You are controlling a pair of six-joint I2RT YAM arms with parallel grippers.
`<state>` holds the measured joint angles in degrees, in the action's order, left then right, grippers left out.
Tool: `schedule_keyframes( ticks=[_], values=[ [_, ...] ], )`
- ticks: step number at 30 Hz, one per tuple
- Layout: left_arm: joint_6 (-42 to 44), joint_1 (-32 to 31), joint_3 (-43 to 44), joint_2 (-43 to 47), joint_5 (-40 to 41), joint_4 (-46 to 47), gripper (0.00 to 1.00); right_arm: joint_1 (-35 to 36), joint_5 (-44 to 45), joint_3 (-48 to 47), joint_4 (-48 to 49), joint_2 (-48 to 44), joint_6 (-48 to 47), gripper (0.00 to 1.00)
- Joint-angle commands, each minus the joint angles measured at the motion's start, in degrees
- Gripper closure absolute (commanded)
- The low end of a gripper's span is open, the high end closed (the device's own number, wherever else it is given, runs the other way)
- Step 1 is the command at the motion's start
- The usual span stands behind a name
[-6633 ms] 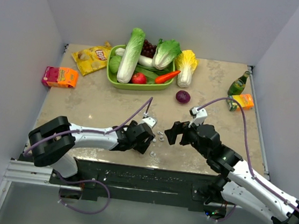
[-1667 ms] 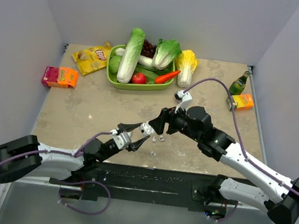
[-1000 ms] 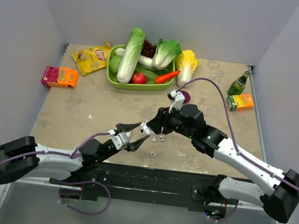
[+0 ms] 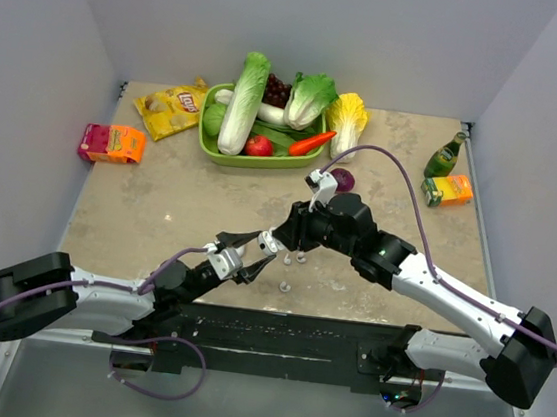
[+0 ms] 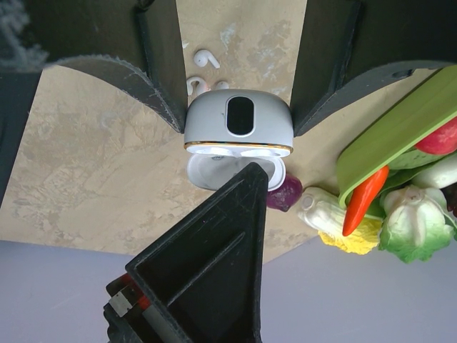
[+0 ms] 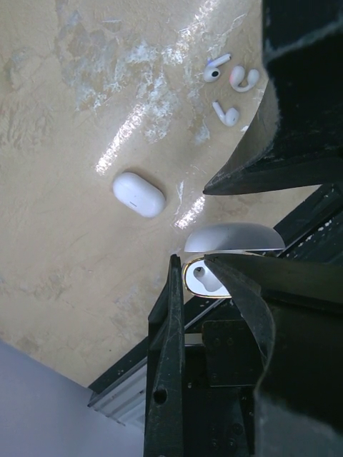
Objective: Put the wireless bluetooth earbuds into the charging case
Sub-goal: Adjust the charging case.
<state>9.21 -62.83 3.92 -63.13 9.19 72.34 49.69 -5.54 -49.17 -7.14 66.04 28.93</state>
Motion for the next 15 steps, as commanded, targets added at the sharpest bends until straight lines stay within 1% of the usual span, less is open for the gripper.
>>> schedule_keyframes(
  ticks=[1, 2, 8, 9, 10, 11, 12, 15],
  values=[
    [0.46, -0.45, -0.32, 0.99, 0.04, 10.90, 1.00, -0.30, -0.70, -0.40, 0.54, -0.12, -0.19, 0.60],
    [0.46, -0.45, -0.32, 1.00, 0.04, 10.90, 1.00, -0.21, -0.96, -0.32, 0.63, 0.05, -0.19, 0.61],
    [0.28, -0.45, -0.41, 1.87, 0.13, 10.98, 1.00, -0.21, -1.40, -0.40, 0.11, 0.67, -0.36, 0.71],
    [0.28, -0.45, -0.41, 1.87, 0.13, 10.98, 1.00, -0.21, -1.32, -0.49, 0.02, 0.84, -0.54, 0.79],
    [0.28, -0.45, -0.41, 1.87, 0.13, 10.98, 1.00, -0.12, -1.23, -0.58, -0.16, 0.76, -0.71, 0.82],
    [0.28, -0.45, -0.32, 1.79, 0.21, 10.98, 1.00, -0.21, -1.14, -0.75, -0.33, 0.76, -0.89, 0.90],
    [0.11, -0.45, -0.32, 1.70, 0.21, 10.98, 1.00, -0.12, -0.62, -0.93, -0.60, 0.76, -1.24, 1.00],
    [-0.59, -0.45, 0.03, 1.26, 0.21, 10.55, 1.00, -0.21, 2.10, -1.98, -1.56, -0.38, -3.16, 1.00]
  ],
)
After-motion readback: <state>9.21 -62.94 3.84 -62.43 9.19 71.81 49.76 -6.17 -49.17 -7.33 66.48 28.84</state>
